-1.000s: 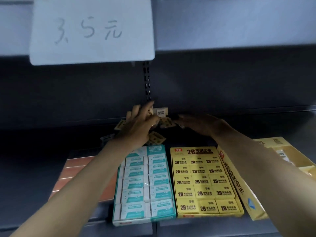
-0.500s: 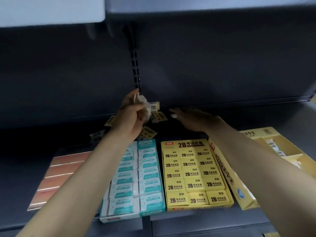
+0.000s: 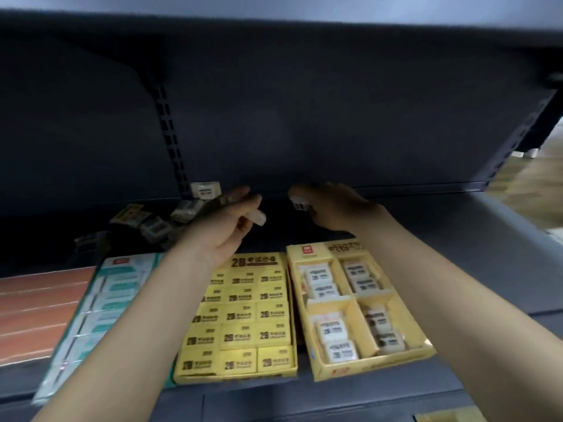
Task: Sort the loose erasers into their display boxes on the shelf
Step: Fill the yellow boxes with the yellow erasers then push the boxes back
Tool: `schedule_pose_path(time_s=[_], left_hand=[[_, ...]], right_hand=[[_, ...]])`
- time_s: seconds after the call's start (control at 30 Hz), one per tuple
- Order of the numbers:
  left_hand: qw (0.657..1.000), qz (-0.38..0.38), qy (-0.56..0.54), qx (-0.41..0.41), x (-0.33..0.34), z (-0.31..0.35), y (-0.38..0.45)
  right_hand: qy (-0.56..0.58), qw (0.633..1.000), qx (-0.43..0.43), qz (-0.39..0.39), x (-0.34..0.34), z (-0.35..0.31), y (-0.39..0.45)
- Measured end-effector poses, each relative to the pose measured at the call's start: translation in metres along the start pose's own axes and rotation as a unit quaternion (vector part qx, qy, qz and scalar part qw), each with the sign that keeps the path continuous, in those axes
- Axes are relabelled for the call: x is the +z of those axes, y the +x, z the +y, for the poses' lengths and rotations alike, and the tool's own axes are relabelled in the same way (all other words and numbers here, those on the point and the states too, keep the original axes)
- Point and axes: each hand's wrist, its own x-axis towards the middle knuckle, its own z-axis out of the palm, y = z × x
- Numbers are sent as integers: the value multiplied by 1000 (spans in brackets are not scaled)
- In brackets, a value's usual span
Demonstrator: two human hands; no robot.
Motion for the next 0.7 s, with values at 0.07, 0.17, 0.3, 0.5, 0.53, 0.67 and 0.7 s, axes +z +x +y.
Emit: schedule_pose_path(time_s=[0.07,0.17,0.3,0.5,0.53,0.67,0.7], left_hand=[[992,2,105,64,13,-11,0],[936,-1,324,137,33,-21,-6],[864,43,477,158,56,-26,-17],[862,64,465,189,77,-32,-37],[864,83,456,195,80,-34,-41],[867,140,424,220,87,-47,-57],[873,140,410,222,88,-50,-60]], right_hand=[[0,1000,1,6,-5,15,-11],[26,1000,-8,6,-14,37,-27],[34,999,-19,0,-23,58,-43],[108,992,-28,57,-41,70,-77],[98,992,-29,78,-43,71,-82],[107,987,-9,121,-43,74,-92],[123,985,-10,120,-42,73,-94]])
